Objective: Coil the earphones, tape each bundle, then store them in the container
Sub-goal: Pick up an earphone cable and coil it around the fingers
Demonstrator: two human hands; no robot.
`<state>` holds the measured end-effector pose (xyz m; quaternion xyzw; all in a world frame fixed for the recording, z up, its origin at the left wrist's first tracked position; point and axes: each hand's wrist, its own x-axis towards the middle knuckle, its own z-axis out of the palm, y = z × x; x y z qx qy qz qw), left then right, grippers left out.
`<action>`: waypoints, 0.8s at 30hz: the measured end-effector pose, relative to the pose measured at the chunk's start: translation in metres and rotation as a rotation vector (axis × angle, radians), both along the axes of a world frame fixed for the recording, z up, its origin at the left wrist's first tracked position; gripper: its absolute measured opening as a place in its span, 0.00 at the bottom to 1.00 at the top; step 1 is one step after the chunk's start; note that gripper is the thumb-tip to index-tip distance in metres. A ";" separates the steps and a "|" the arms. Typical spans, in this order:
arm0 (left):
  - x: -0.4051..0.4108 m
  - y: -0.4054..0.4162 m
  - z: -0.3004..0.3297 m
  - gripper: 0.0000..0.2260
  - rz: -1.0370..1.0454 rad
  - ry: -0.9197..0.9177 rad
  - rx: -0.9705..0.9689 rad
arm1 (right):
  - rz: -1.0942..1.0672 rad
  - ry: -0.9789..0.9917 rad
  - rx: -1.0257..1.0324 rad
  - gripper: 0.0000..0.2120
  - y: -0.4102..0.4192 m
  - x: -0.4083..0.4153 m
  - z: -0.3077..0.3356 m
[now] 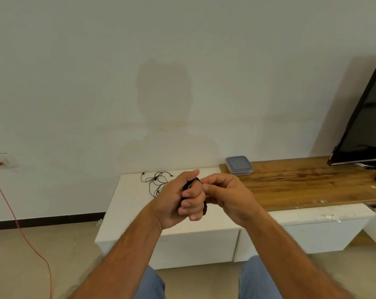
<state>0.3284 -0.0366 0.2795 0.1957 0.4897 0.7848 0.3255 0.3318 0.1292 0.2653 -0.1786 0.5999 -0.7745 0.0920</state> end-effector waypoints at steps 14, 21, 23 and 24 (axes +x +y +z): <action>0.005 0.005 0.011 0.27 0.271 -0.066 -0.180 | -0.204 0.028 -0.064 0.05 -0.017 0.005 -0.012; 0.001 0.010 0.008 0.24 0.578 -0.113 -0.210 | -0.284 0.059 -0.066 0.09 -0.021 0.011 -0.012; 0.001 0.012 0.004 0.22 0.631 -0.098 -0.216 | -0.304 0.053 -0.044 0.07 -0.019 0.010 -0.012; 0.001 0.013 0.002 0.22 0.653 -0.097 -0.217 | -0.313 0.048 -0.033 0.07 -0.017 0.009 -0.013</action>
